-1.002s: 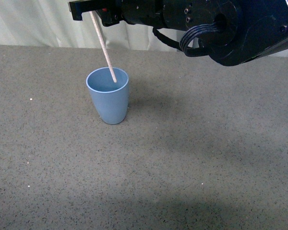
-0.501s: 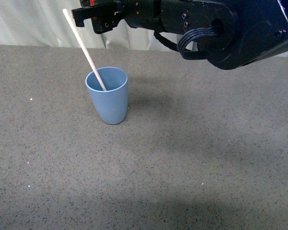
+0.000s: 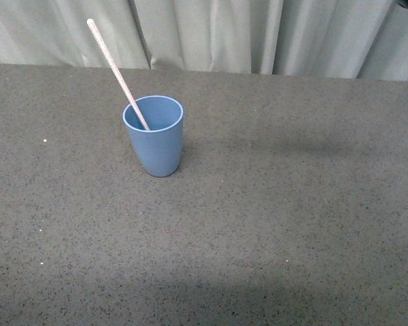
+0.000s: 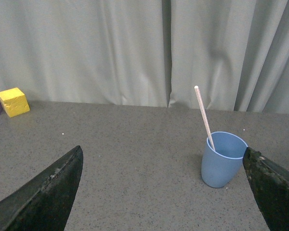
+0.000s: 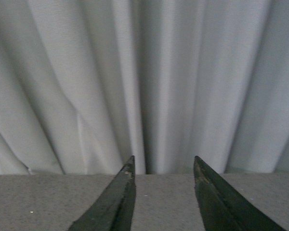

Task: Transfer chopsticks to blue cup

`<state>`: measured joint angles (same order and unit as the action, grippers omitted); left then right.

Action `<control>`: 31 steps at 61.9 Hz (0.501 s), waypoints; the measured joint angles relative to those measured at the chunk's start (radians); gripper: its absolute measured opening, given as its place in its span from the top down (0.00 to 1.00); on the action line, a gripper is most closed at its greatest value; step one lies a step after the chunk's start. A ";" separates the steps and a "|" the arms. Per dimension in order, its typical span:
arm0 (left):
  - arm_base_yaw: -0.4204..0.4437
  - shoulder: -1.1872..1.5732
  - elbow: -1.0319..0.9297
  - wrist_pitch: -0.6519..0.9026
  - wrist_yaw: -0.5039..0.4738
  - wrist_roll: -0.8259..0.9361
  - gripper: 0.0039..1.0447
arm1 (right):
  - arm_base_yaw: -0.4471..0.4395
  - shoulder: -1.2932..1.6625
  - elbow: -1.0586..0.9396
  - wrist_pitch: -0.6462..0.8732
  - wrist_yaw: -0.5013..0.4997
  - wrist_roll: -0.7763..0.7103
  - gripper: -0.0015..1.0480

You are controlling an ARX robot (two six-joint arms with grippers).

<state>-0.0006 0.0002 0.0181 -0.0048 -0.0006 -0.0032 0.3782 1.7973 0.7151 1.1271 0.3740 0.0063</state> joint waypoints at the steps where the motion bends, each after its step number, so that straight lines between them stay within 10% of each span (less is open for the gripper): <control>1: 0.000 0.000 0.000 0.000 0.000 0.000 0.06 | -0.006 -0.007 -0.016 0.008 -0.004 0.000 0.72; 12: 0.000 0.000 0.000 0.000 0.001 0.000 0.06 | -0.089 -0.144 -0.259 0.046 -0.088 -0.008 0.99; 31: 0.000 0.000 0.000 0.000 0.000 0.000 0.06 | -0.193 -0.402 -0.484 0.019 -0.192 -0.006 0.99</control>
<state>-0.0006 0.0002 0.0181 -0.0048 -0.0002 -0.0032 0.1856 1.3952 0.2314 1.1461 0.1818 -0.0002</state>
